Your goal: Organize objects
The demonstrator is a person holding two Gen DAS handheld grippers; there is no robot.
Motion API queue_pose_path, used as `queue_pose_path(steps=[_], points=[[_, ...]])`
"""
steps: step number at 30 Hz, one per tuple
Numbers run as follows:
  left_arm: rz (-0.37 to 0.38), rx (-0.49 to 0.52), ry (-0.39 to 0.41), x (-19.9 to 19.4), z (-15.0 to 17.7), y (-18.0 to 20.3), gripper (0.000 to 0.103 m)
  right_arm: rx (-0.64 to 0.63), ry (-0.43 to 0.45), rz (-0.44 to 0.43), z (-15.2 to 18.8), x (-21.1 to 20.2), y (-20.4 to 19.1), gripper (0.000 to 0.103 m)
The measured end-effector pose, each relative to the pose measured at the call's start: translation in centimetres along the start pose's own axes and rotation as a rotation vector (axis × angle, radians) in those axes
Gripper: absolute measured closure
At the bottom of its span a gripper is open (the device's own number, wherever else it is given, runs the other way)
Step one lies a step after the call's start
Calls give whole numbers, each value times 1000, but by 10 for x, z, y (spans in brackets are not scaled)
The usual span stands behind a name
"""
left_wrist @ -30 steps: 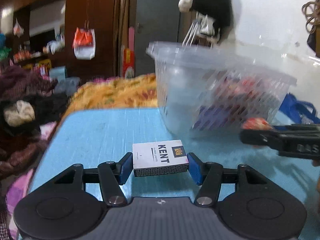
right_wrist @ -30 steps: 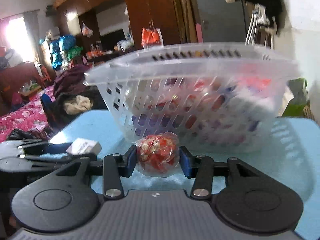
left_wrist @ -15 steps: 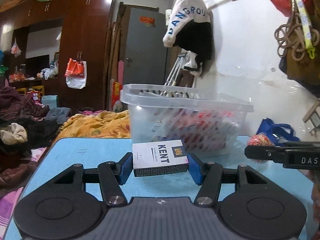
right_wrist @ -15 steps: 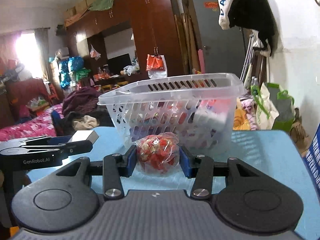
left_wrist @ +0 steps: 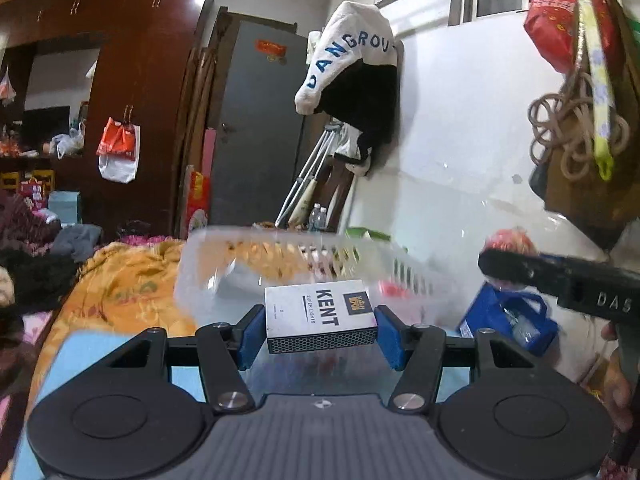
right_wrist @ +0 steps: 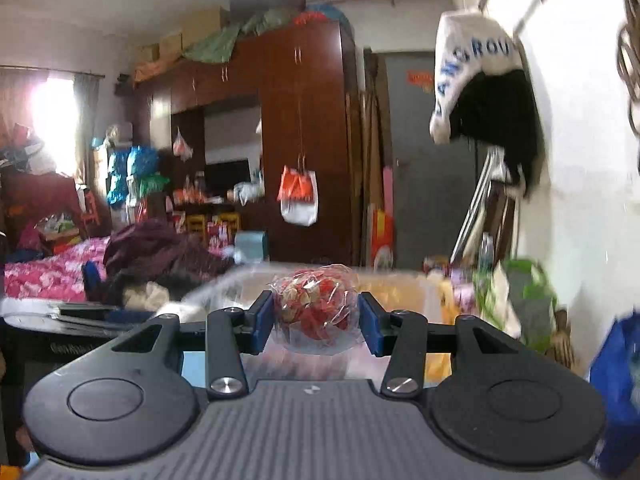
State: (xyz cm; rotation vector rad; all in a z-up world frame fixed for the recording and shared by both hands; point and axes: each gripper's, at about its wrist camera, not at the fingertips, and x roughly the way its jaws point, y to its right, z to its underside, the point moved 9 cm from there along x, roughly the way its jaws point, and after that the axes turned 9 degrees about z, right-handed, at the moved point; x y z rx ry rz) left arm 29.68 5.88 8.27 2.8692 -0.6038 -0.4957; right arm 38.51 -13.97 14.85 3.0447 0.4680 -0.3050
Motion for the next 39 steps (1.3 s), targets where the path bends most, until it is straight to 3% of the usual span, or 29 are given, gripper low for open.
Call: queue_pose_path(steps=[5,12,14,15,16,21,25,32,39], points=[[-18,-52,-38,44,-32,-11,41,-38,-33,26,-11,54,14,54],[-72,-41,-89,80,-30,-20,41,-66,-45,19,14,93,20,53],[-90,-41,-71,87,-30,-25,38,-55,-18,11,17,95,18,43],[-103,-30,-57,89,-32,-27,27,-64,-10,13,19,95,17,20],[-121,-20,-43,89,-33,-29,19,-76,5,29,19,93,18,7],[-114,-27,1,68,-29,-36,12,-61,29,26,23,69,24,0],[-119,14,21,45,-23,-33,7,-40,-17,-11,33,45,26,0],[-86,51,57,16,-13,-22,4,-79,-61,79,59,10,25,0],[-152,101,47,6,-8,-12,4,-31,-59,61,54,0,31,0]])
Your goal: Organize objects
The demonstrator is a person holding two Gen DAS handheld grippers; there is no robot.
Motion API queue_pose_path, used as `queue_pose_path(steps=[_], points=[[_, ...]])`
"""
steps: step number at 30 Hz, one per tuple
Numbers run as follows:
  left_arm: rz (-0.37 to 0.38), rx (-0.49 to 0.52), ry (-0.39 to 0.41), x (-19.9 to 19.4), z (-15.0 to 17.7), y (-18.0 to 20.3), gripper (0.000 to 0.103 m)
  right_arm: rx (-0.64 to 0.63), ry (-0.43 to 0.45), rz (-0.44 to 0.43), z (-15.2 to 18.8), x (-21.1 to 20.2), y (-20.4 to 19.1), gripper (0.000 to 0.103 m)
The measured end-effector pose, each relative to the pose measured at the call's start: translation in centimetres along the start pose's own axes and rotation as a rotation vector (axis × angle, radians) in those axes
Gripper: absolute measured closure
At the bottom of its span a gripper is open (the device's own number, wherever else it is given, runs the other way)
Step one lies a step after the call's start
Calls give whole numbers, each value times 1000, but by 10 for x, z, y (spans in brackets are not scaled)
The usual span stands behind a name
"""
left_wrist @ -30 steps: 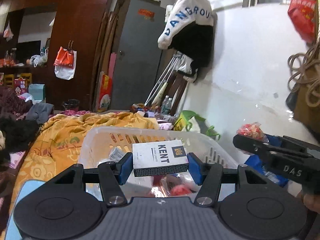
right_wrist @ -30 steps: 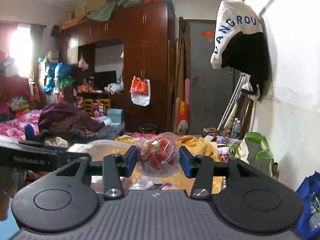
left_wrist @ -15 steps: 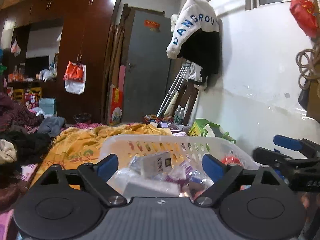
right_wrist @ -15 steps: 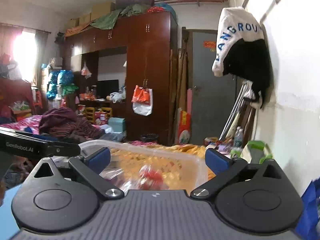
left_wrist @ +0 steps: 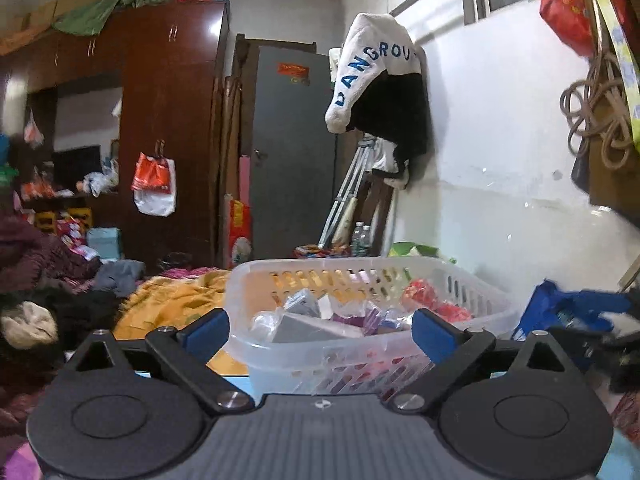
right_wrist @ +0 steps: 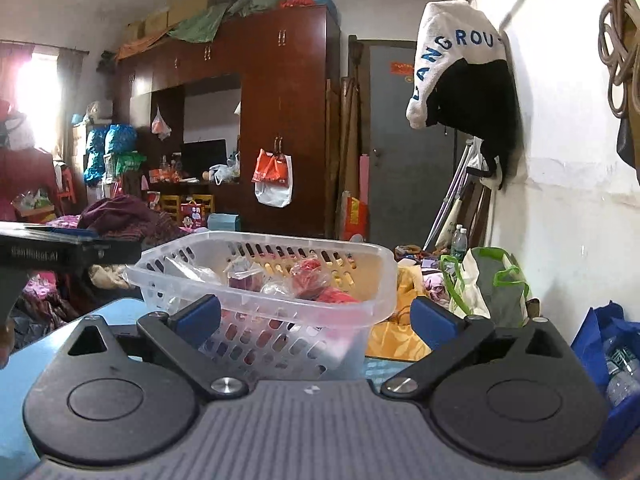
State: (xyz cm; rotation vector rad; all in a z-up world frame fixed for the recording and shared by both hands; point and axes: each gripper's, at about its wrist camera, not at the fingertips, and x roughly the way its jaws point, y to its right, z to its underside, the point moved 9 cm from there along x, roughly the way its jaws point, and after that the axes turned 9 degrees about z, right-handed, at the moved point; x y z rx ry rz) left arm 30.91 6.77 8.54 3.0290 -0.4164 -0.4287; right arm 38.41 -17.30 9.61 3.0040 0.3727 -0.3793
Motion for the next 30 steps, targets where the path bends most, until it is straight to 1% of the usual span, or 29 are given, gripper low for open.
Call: queue_pose_path(steps=[2,4,8,16,21,25,30], points=[[-13,19,10,-5,0,4,4,0,-13,9,1,3,1,0],[-21,32,-5,-7,1,8,4,-6,-22,7,1,5,0,0],[5,13,-48,-4,6,12,4,-23,-17,26,7,6,-1,0],[11,-9,-80,-1,19,11,4,-30,-8,36,10,4,-4,0],[8,-17,-82,-2,24,10,4,-21,-12,31,12,2,-5,0],[-6,-18,-59,-7,24,9,4,-16,-6,42,12,0,-4,0],[-4,-16,-55,-10,22,9,4,-5,4,39,11,-4,-4,0]])
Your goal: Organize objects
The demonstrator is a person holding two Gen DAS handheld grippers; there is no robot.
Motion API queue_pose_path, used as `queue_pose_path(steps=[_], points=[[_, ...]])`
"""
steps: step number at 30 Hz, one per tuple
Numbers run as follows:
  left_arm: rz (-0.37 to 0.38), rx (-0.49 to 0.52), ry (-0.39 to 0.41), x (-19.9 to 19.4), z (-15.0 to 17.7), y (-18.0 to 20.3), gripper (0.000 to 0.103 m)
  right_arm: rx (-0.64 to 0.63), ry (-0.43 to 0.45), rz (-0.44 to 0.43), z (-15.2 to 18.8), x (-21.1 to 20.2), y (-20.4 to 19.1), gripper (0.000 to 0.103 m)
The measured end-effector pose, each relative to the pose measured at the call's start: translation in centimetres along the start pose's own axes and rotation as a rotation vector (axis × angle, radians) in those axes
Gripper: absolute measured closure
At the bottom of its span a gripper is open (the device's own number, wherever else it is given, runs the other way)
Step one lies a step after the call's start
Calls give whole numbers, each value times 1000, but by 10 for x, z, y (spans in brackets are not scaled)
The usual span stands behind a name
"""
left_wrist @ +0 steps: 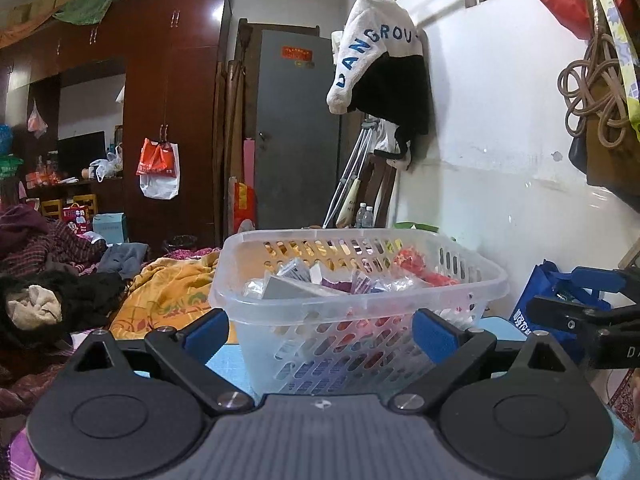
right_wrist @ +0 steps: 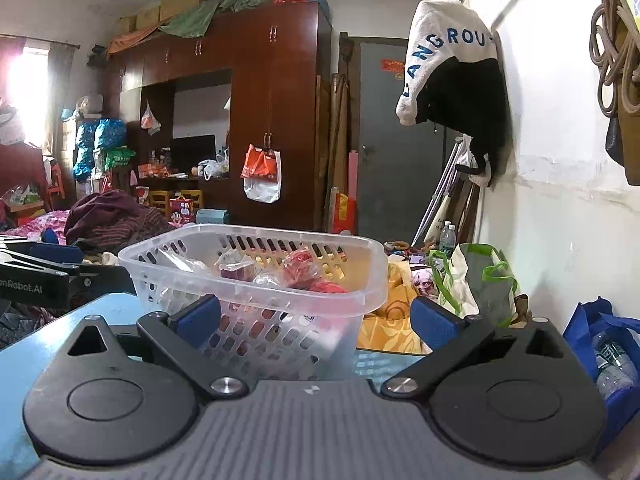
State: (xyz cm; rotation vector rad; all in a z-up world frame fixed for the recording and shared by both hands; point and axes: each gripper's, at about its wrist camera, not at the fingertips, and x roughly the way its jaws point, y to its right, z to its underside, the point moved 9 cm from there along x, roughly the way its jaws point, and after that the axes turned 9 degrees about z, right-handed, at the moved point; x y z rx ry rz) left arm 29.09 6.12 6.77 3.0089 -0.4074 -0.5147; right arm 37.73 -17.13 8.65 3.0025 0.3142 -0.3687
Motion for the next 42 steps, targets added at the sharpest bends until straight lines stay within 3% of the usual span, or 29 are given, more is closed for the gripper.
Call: queue_pose_path(steps=[42], points=[[-2,16,-14,0,6,3,4,9,-3,21,9,2,-2,0]])
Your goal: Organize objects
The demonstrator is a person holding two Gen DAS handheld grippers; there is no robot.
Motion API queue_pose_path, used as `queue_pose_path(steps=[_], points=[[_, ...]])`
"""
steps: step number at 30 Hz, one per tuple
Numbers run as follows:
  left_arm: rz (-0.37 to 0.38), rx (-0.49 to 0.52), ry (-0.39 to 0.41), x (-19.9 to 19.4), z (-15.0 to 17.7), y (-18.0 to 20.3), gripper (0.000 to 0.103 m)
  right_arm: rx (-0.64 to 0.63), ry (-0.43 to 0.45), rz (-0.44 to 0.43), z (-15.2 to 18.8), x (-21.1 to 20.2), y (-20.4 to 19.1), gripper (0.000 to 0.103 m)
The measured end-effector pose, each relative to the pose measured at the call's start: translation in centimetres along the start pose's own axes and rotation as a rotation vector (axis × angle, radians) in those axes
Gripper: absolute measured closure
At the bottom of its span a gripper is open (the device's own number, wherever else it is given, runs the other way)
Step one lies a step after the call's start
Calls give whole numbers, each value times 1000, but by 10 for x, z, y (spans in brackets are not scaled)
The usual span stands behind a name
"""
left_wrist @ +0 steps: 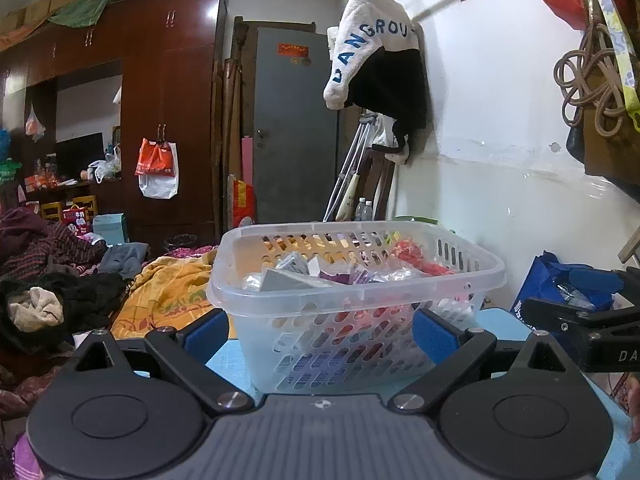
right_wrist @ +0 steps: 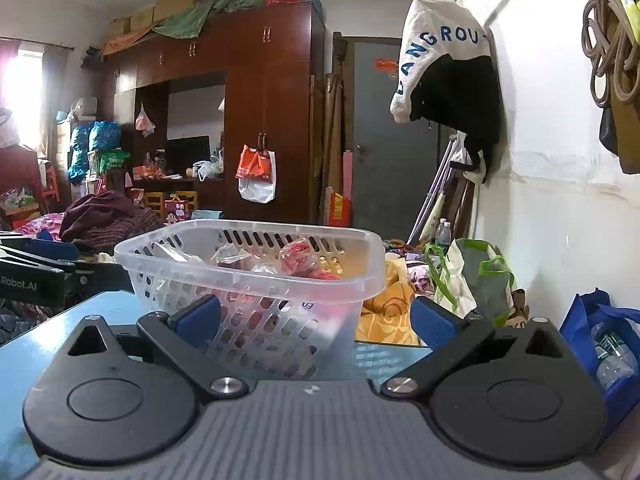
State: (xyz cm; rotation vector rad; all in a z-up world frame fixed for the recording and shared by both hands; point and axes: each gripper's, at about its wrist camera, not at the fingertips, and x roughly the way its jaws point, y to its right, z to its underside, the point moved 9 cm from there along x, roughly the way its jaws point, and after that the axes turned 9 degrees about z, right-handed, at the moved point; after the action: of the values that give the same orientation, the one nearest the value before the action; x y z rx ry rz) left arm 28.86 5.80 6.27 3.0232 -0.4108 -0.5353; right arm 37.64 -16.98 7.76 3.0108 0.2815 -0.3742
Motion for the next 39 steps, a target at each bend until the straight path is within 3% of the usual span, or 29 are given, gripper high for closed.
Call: queue_pose_path(steps=[39], points=[[1,25,-3,2,-2,10,4,-12,6,-3,1,-3,-1,0]])
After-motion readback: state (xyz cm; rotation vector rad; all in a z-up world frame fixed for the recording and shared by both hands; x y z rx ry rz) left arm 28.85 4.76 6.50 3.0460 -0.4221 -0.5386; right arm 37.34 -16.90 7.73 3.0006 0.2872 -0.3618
